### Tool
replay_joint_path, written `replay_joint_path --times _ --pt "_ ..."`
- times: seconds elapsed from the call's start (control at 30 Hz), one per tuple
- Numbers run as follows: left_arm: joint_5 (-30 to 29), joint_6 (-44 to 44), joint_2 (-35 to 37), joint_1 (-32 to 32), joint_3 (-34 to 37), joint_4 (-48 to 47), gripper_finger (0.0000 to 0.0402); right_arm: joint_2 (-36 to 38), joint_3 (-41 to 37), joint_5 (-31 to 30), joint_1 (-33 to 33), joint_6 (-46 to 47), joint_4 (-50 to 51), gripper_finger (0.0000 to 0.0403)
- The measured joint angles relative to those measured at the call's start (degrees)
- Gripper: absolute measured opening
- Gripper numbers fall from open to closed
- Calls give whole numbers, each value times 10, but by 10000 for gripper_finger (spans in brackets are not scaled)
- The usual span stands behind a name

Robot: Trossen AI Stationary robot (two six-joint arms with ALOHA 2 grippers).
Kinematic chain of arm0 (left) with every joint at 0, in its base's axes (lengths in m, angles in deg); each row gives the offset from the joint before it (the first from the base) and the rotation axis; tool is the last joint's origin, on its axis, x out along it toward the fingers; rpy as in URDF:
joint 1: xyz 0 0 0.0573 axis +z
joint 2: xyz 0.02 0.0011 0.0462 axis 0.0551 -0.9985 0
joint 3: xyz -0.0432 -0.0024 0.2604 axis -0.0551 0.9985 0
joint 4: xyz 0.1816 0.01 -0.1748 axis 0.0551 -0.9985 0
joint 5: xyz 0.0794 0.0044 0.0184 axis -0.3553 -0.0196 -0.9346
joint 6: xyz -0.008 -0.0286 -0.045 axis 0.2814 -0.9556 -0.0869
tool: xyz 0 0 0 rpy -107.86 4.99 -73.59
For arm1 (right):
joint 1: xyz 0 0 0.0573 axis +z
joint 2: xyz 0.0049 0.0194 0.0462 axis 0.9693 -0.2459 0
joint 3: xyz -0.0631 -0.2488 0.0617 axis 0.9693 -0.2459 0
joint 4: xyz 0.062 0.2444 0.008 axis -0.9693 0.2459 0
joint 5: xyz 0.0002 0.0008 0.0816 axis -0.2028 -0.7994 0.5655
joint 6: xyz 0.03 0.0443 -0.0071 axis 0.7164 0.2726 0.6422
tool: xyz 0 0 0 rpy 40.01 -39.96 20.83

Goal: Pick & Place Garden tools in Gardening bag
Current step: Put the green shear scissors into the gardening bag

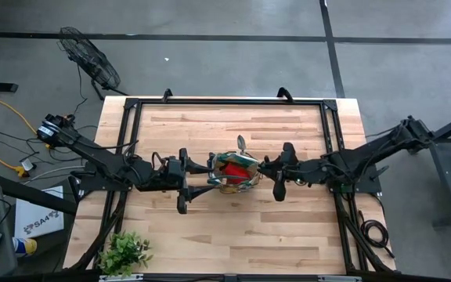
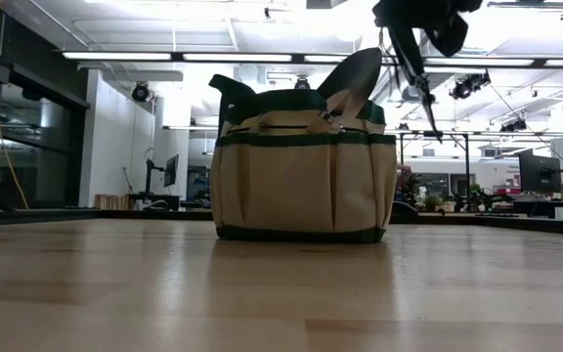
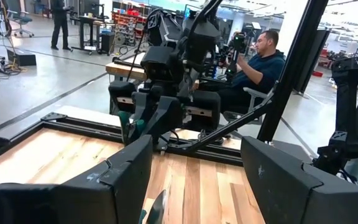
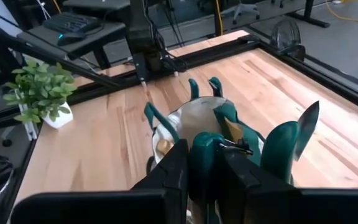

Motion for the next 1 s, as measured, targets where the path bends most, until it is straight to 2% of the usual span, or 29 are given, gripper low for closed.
replay_joint_path --times 0.13,0.33,1.0 --pt "0 0 0 0 0 0 242 0 -5 9 -18 -15 -22 41" --pt "0 -13 0 0 0 0 242 -10 -5 63 -47 -51 -74 40" --pt "0 -15 0 0 0 -2 242 -53 -5 132 -92 -69 -133 40"
